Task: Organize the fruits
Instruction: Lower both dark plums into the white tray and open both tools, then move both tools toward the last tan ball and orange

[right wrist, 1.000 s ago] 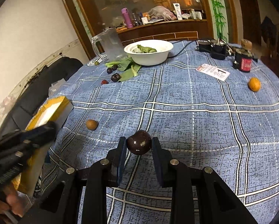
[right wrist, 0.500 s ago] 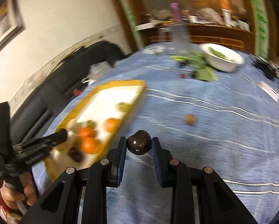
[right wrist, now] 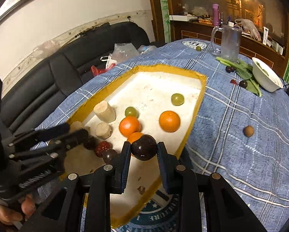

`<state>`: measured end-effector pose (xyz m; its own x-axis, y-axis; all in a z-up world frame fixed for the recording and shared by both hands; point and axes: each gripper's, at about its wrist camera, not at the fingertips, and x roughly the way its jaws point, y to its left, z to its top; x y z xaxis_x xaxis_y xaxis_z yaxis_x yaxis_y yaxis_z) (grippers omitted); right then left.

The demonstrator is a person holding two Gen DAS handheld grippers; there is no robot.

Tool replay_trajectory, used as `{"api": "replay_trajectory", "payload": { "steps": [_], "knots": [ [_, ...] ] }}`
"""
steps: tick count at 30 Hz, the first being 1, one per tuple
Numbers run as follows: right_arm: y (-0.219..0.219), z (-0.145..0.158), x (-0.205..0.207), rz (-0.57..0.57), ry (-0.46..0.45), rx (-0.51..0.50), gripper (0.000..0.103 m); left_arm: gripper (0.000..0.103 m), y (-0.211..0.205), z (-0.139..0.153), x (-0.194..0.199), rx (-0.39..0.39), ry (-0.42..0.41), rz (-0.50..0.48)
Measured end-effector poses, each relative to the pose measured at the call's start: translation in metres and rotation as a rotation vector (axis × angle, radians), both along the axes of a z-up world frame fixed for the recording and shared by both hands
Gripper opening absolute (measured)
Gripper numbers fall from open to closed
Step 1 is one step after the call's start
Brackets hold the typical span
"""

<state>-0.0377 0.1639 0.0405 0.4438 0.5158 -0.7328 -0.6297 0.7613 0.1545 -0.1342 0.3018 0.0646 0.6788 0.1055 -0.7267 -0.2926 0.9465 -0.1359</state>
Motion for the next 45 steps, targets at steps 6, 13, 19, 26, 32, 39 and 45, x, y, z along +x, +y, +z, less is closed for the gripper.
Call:
{"api": "replay_trajectory", "payload": {
  "steps": [6,13,19,26,32,39,45],
  "knots": [
    [0.001,-0.001,-0.009,-0.009,0.015,0.009,0.042,0.057,-0.002,0.010,-0.008,0.052,-0.014,0.019],
    [-0.012,0.010,-0.022,-0.029,-0.006,0.041,0.055,0.067,-0.025,0.025,-0.017,0.137,-0.044,0.004],
    [-0.038,0.014,-0.034,-0.067,-0.007,0.073,0.059,0.075,-0.041,0.038,-0.027,0.182,-0.077,-0.006],
    [-0.074,0.015,-0.043,-0.131,-0.009,0.075,0.061,0.075,-0.063,0.047,-0.031,0.206,-0.085,-0.041],
    [-0.104,0.016,-0.048,-0.169,-0.014,0.086,0.065,0.076,-0.087,0.055,-0.033,0.244,-0.096,-0.085],
    [-0.130,0.017,-0.051,-0.201,-0.020,0.103,0.066,0.077,-0.112,0.058,-0.031,0.286,-0.102,-0.123],
    [-0.152,0.015,-0.049,-0.233,-0.023,0.102,0.069,0.077,-0.127,0.054,-0.023,0.287,-0.077,-0.160]
  ]
}}
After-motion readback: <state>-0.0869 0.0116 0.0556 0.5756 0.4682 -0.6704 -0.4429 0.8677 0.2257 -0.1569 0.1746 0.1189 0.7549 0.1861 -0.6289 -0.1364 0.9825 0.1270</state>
